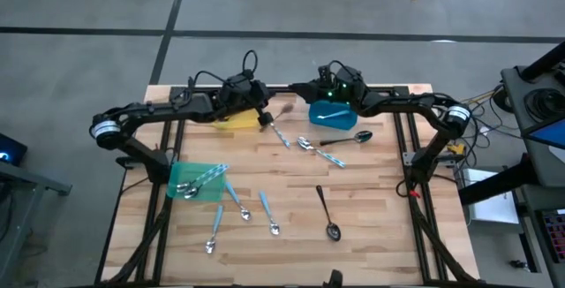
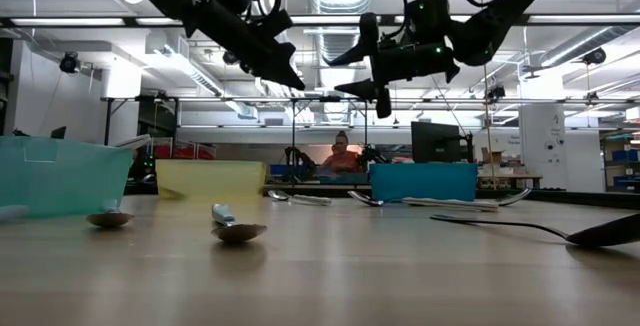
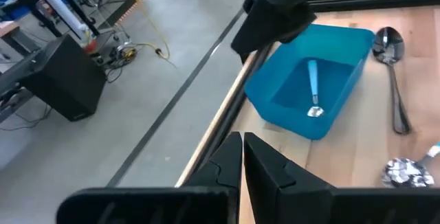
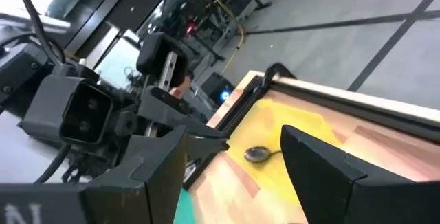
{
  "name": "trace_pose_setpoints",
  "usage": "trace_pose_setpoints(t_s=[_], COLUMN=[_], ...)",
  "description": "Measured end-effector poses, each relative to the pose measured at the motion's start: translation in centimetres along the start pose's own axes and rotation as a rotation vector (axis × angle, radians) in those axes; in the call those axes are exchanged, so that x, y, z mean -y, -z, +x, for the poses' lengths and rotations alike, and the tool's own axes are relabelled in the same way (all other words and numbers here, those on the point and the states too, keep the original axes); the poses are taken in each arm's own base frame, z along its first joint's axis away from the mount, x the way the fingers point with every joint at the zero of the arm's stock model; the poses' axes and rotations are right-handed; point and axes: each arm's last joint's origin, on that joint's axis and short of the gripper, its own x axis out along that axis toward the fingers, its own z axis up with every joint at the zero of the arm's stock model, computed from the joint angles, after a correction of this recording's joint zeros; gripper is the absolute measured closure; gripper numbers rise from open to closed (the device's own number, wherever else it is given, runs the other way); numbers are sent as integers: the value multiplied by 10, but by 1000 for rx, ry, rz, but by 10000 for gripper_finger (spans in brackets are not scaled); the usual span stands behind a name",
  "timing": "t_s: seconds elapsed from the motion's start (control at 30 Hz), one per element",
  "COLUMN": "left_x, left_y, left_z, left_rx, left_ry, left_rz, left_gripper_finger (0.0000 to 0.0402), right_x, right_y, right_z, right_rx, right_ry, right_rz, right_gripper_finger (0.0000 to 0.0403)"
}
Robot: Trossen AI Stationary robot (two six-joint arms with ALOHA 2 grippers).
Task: Sort silverware by color (type)
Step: Put the black spoon into the yellow bin
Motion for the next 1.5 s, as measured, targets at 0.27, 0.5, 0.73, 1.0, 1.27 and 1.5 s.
trace_pose_setpoints(t_s=[0.27,0.5,0.73,1.0,1.27,1.5], left_x=[11,15,13,6,-6,-13], left_y=[20,23,19,8,-5,-7], left_z=[-6,-7,-9,-31,-75,-107], left_rx=[-202,-229,-200,-149,58,223], left_ry=[158,219,209,195,136,83], left_rz=[57,36,19,18,35,34], left_gripper_finger=[401,401,401,401,401,401], right_x=[-10,-18,-46,-73,-88,-93], right_y=[-2,3,14,28,76,115], right_z=[-8,-18,-9,-3,10,27], right_rx=[-81,-215,-416,-610,-716,-767], right_ry=[-16,91,246,470,539,611], right_rz=[-22,1,-17,-10,98,167], right_gripper_finger=[179,179,179,179,179,179])
